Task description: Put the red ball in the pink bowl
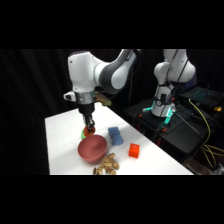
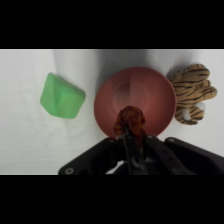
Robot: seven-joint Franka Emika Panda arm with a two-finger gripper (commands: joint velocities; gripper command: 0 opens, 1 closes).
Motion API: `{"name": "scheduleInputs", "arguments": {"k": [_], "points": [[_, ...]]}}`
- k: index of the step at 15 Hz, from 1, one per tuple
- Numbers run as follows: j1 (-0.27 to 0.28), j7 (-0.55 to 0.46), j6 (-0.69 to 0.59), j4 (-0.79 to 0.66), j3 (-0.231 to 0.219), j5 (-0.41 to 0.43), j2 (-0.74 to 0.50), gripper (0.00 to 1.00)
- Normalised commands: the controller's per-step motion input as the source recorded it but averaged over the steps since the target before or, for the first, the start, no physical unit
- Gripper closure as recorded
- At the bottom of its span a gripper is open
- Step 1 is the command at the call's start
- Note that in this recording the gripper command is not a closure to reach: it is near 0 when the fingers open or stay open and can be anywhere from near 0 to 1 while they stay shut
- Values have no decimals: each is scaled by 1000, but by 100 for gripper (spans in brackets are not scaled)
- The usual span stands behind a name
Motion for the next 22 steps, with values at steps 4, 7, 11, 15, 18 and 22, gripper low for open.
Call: {"name": "scheduleInputs", "arguments": {"k": [4, 7, 11, 15, 18, 22], "points": [[-7, 18, 52, 328, 10, 36, 313, 0], [25, 30, -173, 232, -3, -7, 113, 0], [25, 13, -329, 126, 11, 1, -87, 0], [52, 73, -482, 79, 17, -2, -256, 0], [81, 157, -531, 31, 17, -29, -399, 0], [93, 267, -457, -27, 4, -116, -466, 0]]}}
